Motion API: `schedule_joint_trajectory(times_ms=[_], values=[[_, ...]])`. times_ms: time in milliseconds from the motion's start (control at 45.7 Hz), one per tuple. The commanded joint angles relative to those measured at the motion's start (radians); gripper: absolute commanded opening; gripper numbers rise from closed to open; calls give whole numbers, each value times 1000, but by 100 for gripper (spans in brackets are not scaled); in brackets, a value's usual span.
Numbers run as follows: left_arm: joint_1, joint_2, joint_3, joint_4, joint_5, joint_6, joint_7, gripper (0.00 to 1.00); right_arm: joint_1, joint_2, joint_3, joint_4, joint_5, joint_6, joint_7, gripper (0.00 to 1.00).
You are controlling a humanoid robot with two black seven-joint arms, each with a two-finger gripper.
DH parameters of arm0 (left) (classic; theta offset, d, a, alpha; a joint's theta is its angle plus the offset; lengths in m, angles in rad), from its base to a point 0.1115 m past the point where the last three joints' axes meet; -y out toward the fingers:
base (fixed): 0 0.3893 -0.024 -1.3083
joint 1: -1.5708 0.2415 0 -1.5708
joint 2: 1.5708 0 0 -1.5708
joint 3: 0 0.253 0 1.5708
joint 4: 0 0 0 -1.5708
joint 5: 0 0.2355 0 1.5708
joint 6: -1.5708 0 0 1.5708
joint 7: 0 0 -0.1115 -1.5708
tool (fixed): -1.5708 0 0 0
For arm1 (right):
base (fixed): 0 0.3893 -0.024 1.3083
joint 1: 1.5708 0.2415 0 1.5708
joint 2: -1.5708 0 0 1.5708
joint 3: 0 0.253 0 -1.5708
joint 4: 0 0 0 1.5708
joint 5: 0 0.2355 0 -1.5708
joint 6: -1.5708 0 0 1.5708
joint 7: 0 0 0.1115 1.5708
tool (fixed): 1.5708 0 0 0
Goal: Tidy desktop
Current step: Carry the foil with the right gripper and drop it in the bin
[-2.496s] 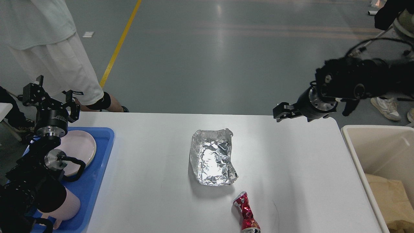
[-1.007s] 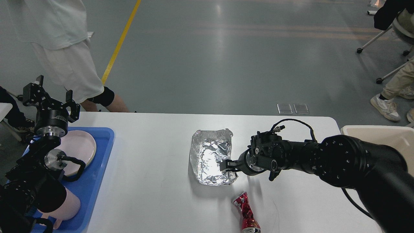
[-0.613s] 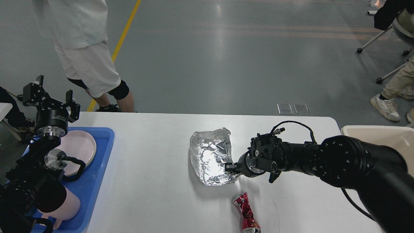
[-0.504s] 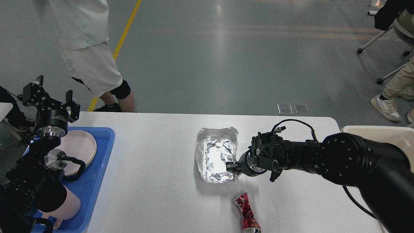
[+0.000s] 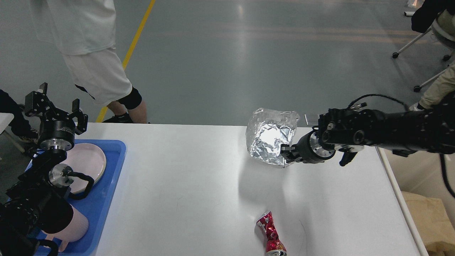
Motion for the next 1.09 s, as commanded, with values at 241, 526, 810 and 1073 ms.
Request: schedule_joint_trajectory(times_ms=[241, 526, 810, 1073], values=[[0, 0, 0, 0, 0, 0, -1, 97, 322, -377, -9, 123, -10, 150, 0, 0], [0, 0, 0, 0, 0, 0, 0, 97, 288, -469, -81, 68, -33, 110, -2, 0], [0, 0, 0, 0, 0, 0, 0, 97, -124, -589, -77, -139, -31, -137, 3, 0], [0, 0, 0, 0, 0, 0, 0, 97, -528, -568, 72, -377, -21, -190, 7, 23]])
